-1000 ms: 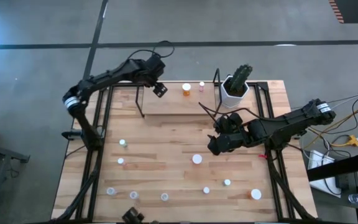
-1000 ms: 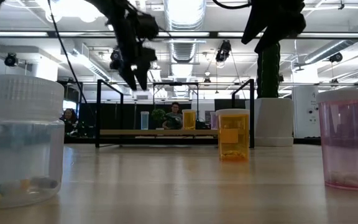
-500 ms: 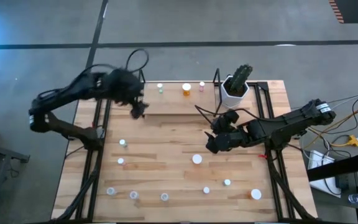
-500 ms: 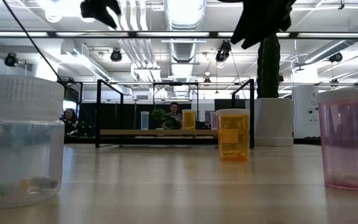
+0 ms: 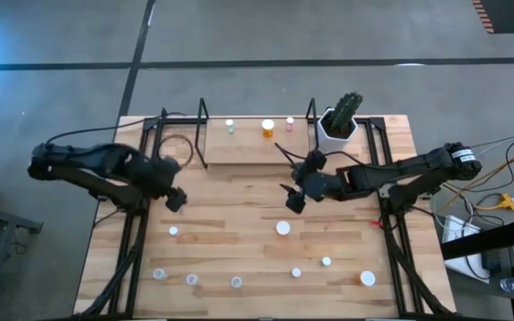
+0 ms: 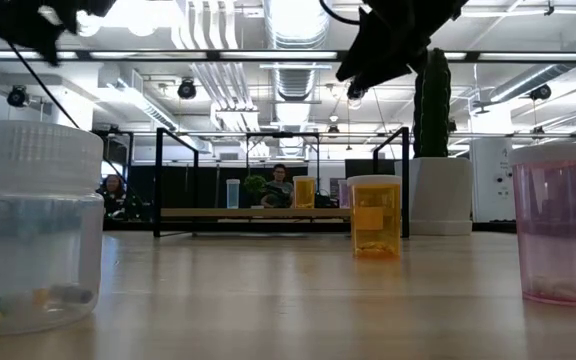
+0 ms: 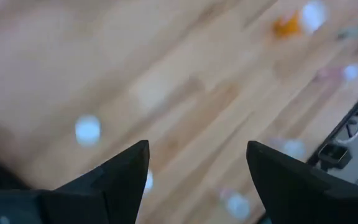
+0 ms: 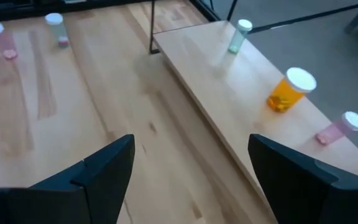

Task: Pick and place medicine bottles onto shelf by color
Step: Put the left pink pill bottle on the shelf

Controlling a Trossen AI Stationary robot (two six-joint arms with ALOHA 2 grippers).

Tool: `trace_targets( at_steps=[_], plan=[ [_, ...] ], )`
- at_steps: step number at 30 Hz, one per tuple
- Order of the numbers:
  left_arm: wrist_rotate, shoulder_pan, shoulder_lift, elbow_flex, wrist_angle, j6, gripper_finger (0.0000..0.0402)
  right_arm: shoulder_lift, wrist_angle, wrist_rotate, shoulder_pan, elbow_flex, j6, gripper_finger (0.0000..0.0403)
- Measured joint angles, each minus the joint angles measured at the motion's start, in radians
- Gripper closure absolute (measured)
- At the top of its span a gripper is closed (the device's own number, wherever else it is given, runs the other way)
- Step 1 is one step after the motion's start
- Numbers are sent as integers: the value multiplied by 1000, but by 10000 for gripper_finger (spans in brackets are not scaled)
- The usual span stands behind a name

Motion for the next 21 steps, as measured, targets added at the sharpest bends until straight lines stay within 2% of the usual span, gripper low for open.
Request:
trace_targets(
  at_steps=[7, 10, 16, 21],
  plan=[
    [205, -34, 27, -163, -4, -232, 148, 0, -2, 0, -19, 9, -11, 99],
    [319, -35, 49, -230, 4, -278, 148, 0, -7, 0, -18, 14, -10, 99],
    [374, -35, 84, -351, 122, -283, 148, 0, -7, 0, -18, 15, -10, 99],
    [375, -36, 129, -416, 188, -305, 148, 0, -7, 0, -18, 15, -9, 99]
  ],
)
